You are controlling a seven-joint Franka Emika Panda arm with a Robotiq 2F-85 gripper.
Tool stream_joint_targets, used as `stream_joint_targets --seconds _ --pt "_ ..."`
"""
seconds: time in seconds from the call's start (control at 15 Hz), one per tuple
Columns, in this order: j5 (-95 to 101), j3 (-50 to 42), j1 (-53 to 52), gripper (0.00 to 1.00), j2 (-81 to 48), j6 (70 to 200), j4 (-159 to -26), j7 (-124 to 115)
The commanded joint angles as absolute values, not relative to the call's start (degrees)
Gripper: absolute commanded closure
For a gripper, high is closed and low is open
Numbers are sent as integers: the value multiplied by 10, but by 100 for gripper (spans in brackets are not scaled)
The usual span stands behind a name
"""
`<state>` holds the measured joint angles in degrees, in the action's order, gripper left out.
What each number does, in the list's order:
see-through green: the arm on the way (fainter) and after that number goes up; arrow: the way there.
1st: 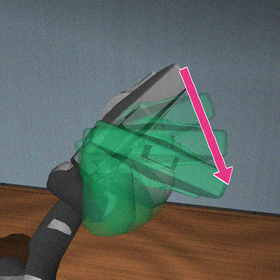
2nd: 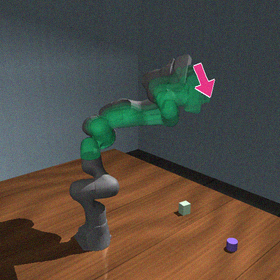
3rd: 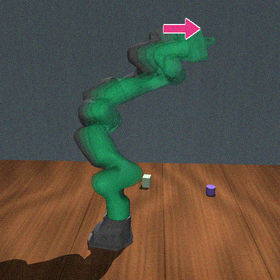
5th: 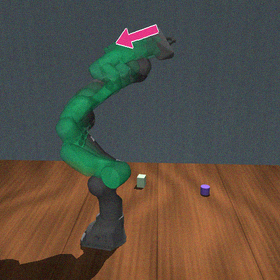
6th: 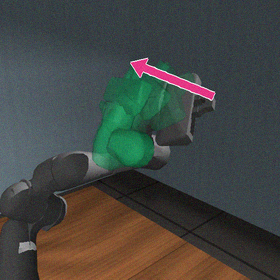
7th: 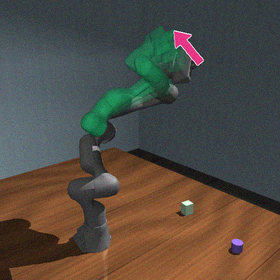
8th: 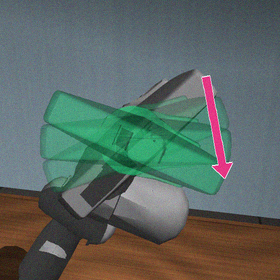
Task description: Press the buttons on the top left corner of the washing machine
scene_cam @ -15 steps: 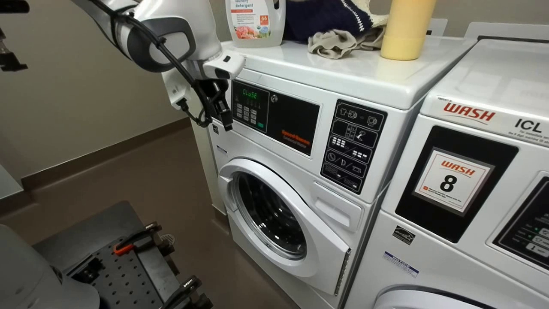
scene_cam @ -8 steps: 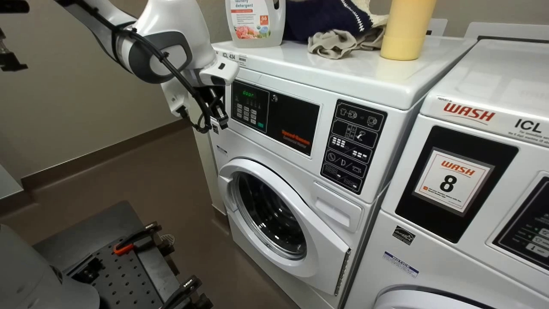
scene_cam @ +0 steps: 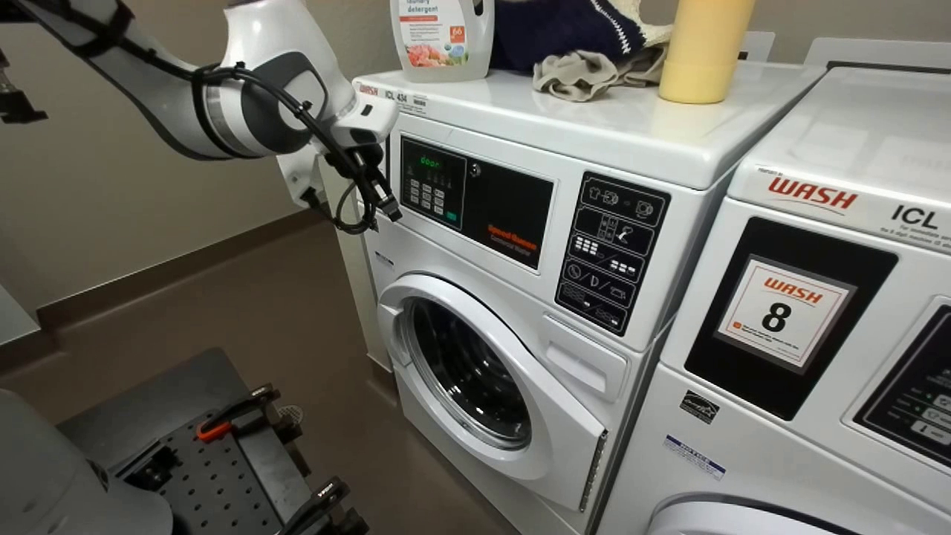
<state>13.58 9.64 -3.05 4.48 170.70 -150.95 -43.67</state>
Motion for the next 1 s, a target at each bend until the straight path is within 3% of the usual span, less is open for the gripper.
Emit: stream_joint_targets --seconds 0.0,0.93 --pt "243 119 0 98 73 1693 -1514 -551" --pt "511 185 27 97 111 1606 -1508 -855"
